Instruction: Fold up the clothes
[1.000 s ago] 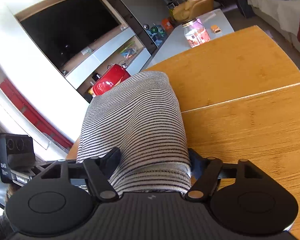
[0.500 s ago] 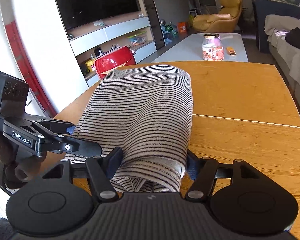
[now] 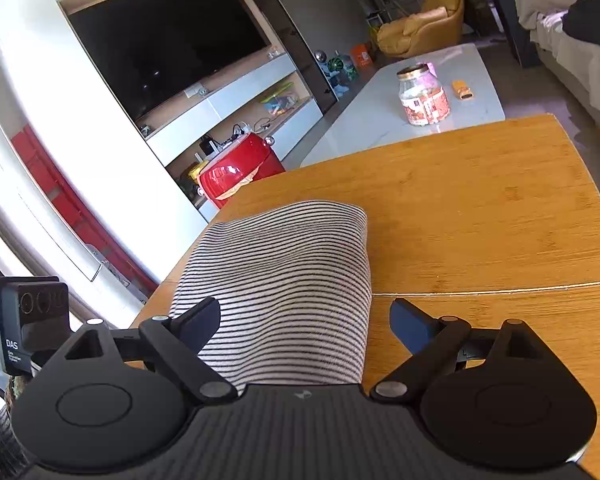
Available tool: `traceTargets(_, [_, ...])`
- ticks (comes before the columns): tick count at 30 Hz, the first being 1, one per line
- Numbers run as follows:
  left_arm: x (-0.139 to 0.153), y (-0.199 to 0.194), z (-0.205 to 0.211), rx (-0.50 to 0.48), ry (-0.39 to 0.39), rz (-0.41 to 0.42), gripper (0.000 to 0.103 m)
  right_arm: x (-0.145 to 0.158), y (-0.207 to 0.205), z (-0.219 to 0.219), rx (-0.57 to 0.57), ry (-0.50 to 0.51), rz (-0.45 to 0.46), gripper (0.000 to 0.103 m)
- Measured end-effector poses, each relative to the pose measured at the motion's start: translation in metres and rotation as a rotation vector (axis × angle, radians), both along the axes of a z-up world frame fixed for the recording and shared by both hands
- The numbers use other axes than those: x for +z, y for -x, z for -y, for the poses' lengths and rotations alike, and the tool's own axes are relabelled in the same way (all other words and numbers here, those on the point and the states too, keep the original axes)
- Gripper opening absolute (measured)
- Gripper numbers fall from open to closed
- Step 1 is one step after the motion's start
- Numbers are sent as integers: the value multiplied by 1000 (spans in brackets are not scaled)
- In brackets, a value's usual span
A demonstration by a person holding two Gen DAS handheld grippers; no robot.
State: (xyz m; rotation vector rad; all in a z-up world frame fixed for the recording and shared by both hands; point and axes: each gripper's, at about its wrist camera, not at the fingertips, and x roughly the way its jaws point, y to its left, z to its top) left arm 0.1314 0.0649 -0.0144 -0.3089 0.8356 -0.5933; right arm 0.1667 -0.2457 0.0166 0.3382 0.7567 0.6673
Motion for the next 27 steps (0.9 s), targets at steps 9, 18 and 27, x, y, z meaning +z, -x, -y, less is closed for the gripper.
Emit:
traceTargets(9, [-8,-35,-6,25,85,-76,95,-27,-27,-16,103,-10,-153,70])
traceTargets(18, [-14,-57,-34,39,108,-26,77,-30,-62,-69,143,-28,-131,70])
traceTargets(27, [-9,-129,-131,275,50,17,77,-35,-161,-187,156,-23,-38,69])
